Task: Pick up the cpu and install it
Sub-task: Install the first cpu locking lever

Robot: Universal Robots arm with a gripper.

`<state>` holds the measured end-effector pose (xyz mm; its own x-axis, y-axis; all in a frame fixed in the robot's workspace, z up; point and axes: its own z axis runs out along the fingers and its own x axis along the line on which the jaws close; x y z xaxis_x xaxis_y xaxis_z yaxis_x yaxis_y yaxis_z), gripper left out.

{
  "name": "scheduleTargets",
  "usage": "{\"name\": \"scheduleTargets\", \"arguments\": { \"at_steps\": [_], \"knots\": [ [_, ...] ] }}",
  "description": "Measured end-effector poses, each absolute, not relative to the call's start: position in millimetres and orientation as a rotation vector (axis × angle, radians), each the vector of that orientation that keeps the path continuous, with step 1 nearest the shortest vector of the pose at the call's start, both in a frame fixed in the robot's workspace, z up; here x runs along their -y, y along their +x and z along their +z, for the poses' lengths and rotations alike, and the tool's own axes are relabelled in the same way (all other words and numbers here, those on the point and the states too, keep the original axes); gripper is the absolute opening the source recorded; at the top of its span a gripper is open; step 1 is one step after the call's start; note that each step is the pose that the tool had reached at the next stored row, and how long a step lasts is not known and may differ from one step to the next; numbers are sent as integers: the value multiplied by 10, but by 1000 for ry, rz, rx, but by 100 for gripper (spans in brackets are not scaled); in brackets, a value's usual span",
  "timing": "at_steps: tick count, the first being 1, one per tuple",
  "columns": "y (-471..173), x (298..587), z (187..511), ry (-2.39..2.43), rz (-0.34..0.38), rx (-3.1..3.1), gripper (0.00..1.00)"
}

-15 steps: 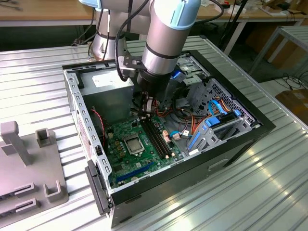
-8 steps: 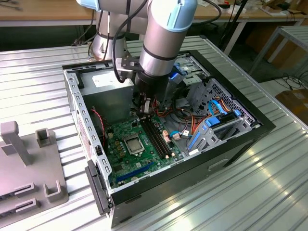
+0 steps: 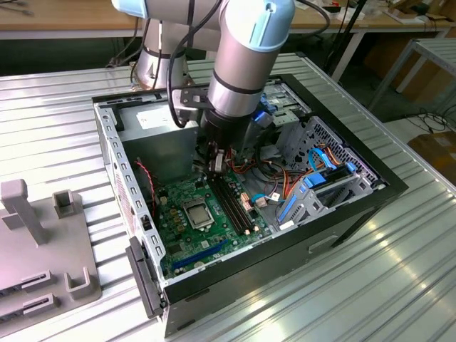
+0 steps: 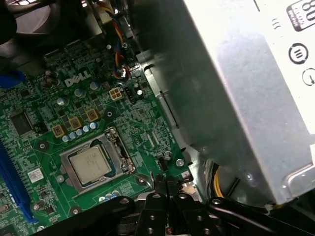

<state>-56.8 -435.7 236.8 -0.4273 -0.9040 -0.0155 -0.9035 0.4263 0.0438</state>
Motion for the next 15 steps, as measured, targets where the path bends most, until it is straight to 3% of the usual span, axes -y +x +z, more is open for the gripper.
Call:
{"name": "scheduleTargets", "arguments": {
  "at_steps": [15],
  "knots": [
    [-590,4453,2390,1712,-71,2620,15]
  ]
}}
